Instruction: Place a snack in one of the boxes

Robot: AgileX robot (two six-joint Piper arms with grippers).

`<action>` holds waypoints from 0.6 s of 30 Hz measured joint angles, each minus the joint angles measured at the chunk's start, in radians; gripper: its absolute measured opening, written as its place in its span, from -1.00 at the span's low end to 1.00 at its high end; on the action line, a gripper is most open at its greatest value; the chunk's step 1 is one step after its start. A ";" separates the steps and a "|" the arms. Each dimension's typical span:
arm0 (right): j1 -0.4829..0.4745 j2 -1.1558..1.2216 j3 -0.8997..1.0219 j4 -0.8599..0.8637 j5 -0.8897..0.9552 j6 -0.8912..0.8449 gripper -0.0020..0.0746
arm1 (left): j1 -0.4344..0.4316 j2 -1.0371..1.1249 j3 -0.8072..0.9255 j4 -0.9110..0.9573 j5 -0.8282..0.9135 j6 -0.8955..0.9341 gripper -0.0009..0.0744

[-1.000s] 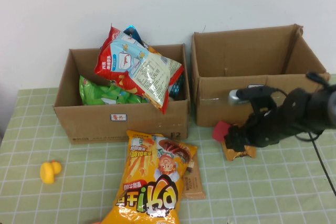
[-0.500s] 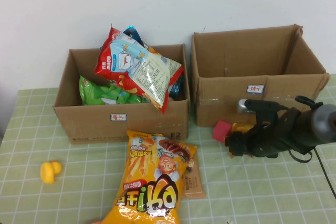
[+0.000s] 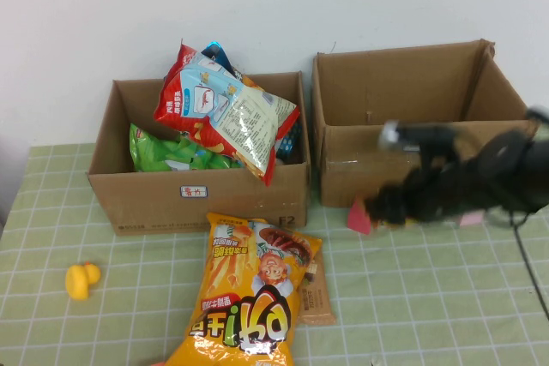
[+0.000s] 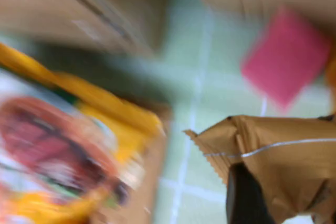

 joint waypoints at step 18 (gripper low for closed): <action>-0.073 -0.224 -0.123 0.062 -0.284 -0.313 0.04 | 0.000 0.000 0.000 0.000 0.000 0.000 -0.98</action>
